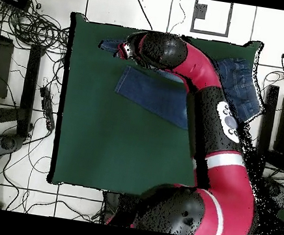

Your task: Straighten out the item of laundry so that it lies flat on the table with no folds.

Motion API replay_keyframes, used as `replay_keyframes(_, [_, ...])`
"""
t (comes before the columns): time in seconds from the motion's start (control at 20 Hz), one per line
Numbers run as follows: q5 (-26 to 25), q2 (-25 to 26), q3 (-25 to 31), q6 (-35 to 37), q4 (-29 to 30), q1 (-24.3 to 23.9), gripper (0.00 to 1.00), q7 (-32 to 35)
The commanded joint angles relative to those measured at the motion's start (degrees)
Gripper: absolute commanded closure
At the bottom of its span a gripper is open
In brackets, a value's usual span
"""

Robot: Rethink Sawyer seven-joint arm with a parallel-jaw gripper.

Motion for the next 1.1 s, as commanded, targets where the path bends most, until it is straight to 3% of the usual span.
replay_keyframes(0.05, [2.0, 7.3, -4.4, 7.9, -7.6, 5.0, 1.0, 14.1])
replay_keyframes(0.5, [1.7, 9.4, -7.7, 11.0, -10.3, 5.8, 1.0, 13.7])
replay_keyframes(0.6, [2.3, 8.0, -7.8, 12.3, -7.5, 5.0, 1.0, 13.6])
replay_keyframes(0.85, [4.0, 0.2, -6.4, 15.2, 6.5, 1.7, 1.0, 12.1])
replay_keyframes(1.1, [5.1, -1.0, -7.2, 19.8, 7.9, 1.9, 1.0, 13.6])
